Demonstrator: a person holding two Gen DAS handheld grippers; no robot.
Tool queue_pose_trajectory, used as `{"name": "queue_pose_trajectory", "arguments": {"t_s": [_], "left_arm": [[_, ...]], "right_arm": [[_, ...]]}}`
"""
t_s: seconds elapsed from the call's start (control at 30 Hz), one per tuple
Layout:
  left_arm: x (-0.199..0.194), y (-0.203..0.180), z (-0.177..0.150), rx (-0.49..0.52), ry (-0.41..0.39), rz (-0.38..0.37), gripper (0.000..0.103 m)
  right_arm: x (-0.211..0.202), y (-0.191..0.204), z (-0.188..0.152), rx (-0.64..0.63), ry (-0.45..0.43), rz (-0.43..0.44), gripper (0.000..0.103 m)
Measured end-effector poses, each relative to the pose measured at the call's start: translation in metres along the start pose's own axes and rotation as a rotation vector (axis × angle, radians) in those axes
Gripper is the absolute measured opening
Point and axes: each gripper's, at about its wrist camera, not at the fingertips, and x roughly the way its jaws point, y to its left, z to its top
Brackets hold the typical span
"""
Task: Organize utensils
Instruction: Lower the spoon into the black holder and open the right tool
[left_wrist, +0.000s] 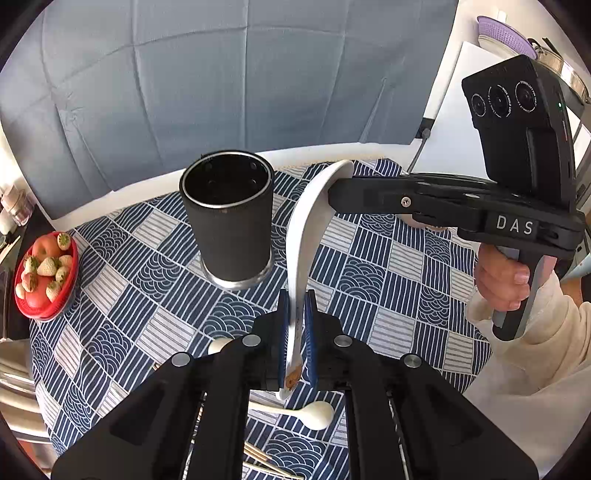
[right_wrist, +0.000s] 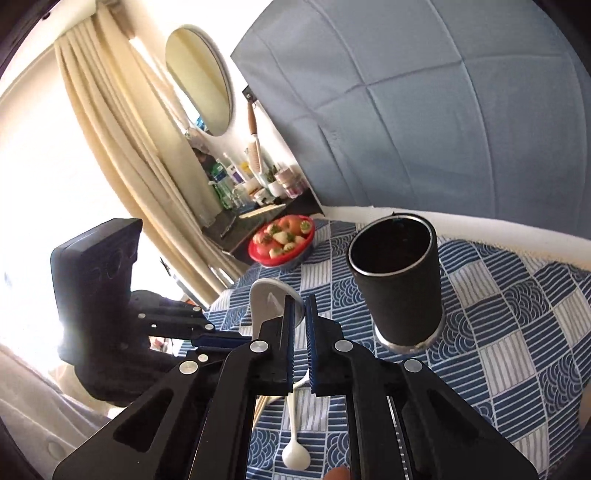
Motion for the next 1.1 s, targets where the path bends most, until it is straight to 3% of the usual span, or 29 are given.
{"name": "queue_pose_trajectory", "arguments": {"t_s": [0.7, 1.1], "left_arm": [[0.021, 0.037, 0.091, 0.1, -0.1, -0.097, 0.01], [0.062, 0.059, 0.11, 0.104, -0.091, -0.115, 0.011]], "right_arm": [[0.001, -0.01, 0.087, -0.154, -0.066, -0.175, 0.006], [0.034, -0.022, 0.107, -0.185, -0.03, -0.255, 0.008]]}}
